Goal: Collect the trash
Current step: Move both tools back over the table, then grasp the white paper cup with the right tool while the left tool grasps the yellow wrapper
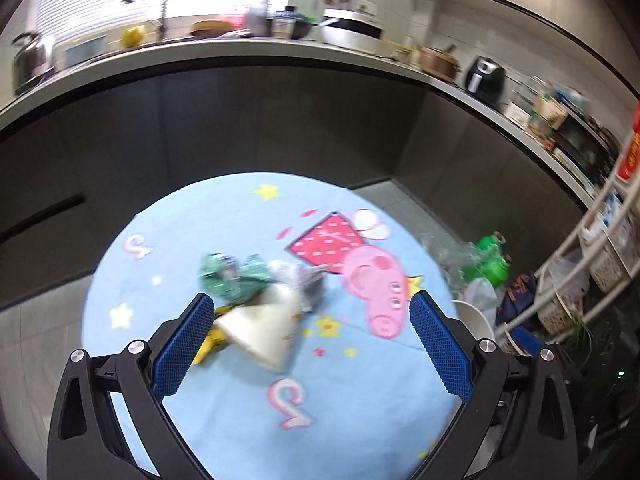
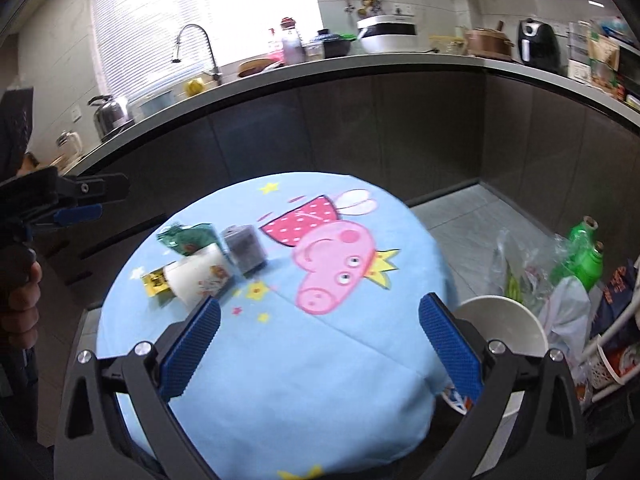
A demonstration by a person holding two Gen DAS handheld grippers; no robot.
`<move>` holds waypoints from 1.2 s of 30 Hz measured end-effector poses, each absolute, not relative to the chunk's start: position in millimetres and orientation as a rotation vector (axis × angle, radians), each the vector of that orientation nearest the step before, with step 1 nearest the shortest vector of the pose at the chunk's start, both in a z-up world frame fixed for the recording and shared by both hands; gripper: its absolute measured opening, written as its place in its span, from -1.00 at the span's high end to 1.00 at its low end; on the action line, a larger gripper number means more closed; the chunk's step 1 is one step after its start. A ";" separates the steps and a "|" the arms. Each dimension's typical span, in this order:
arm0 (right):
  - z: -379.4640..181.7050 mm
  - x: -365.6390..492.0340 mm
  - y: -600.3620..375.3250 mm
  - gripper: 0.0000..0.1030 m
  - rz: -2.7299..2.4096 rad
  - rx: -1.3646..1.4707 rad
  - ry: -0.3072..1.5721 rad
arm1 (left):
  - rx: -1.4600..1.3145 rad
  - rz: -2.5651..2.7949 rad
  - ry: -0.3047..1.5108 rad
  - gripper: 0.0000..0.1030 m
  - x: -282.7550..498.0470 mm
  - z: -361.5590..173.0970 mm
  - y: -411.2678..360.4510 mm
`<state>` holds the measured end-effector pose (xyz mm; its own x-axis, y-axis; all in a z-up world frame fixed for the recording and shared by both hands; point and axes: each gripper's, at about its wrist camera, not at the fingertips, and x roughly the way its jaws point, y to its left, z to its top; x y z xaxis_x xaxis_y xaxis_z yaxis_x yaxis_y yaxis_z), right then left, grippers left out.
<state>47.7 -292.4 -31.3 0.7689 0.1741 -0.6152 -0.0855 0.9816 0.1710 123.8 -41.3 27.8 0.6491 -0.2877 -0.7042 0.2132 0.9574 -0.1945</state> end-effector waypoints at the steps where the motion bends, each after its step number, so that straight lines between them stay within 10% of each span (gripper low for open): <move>1: -31.2 50.1 -284.6 -0.93 0.157 0.130 0.684 | -0.111 -0.254 0.824 -0.83 123.9 23.8 -26.1; 30: -125.5 188.9 -120.8 -0.90 0.148 0.336 1.016 | -0.326 -0.157 0.911 -0.58 119.1 -48.3 129.9; 36: -127.2 177.8 -138.6 0.64 0.164 0.311 1.038 | -0.311 -0.242 0.930 -0.39 132.0 -58.0 116.1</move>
